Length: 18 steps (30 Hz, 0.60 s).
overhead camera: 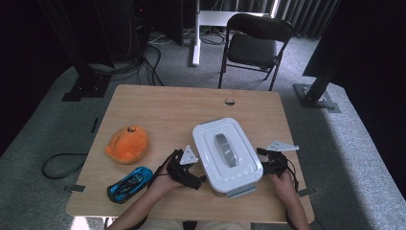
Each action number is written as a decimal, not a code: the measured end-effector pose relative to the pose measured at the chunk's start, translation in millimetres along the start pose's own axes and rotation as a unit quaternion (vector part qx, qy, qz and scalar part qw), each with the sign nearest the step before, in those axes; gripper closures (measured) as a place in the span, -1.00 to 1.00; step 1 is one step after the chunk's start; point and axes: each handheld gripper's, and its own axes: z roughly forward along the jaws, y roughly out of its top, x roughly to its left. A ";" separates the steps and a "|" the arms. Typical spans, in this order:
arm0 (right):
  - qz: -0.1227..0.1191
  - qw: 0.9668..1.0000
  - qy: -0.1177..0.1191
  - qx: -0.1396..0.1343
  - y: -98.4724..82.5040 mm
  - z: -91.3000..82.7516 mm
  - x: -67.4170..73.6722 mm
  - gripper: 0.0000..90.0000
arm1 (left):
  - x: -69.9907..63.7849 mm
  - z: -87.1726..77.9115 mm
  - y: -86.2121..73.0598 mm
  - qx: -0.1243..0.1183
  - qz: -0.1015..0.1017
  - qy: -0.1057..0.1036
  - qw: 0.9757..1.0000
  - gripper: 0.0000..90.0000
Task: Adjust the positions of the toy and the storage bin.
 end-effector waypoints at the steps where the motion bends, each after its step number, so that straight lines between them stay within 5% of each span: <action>1: 0.001 1.000 0.003 0.001 0.7 0.9 -3.2 -0.43 | -1.5 0.6 0.3 -0.003 -0.001 -0.004 1.000 -0.93; 10: 0.013 1.000 0.014 0.003 3.8 4.8 -14.5 -0.43 | -14.2 8.9 1.7 0.001 0.010 -0.043 0.999 -0.94; 18: 0.019 1.000 0.001 0.001 6.2 2.7 -23.6 -0.55 | -18.4 15.1 -2.4 -0.004 -0.004 -0.046 0.999 -0.94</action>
